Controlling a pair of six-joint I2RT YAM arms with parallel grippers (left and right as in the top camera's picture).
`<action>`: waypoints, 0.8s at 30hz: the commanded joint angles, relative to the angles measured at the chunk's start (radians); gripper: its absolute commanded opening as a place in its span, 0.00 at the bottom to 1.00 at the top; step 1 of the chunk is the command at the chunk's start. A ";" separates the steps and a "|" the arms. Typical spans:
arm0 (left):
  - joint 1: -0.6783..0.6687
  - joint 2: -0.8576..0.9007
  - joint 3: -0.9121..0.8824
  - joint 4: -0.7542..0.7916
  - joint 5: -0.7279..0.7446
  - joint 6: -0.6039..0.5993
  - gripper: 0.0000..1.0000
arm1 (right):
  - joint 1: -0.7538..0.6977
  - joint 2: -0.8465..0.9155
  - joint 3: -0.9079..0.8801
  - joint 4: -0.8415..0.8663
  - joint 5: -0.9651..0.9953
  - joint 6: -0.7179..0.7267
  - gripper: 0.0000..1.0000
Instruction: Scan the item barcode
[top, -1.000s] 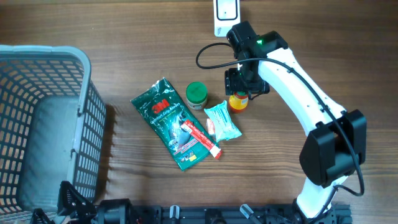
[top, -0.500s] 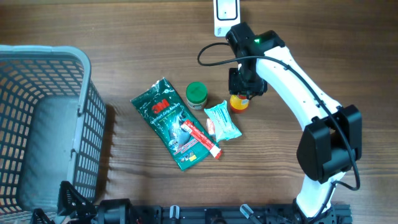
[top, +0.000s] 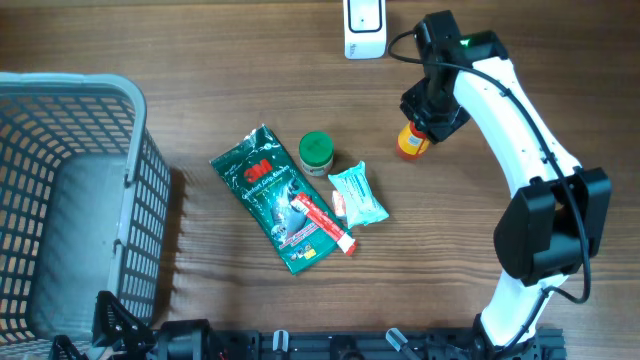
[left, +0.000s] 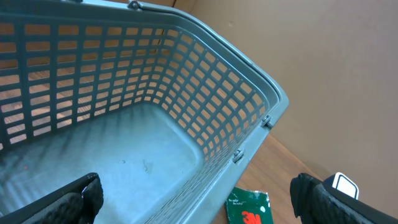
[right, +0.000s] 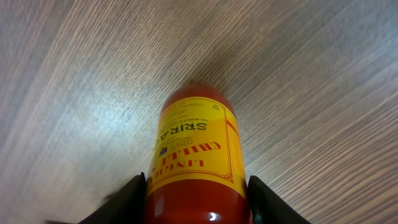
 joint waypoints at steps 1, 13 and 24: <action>0.003 -0.009 -0.016 -0.027 0.008 -0.007 1.00 | 0.025 -0.019 0.014 0.002 0.016 0.148 0.48; 0.003 -0.009 -0.016 -0.027 0.008 -0.007 1.00 | 0.047 -0.014 0.008 -0.005 0.066 0.240 0.56; 0.003 -0.009 -0.016 -0.027 0.009 -0.007 1.00 | 0.064 -0.002 0.009 -0.010 0.065 0.239 0.76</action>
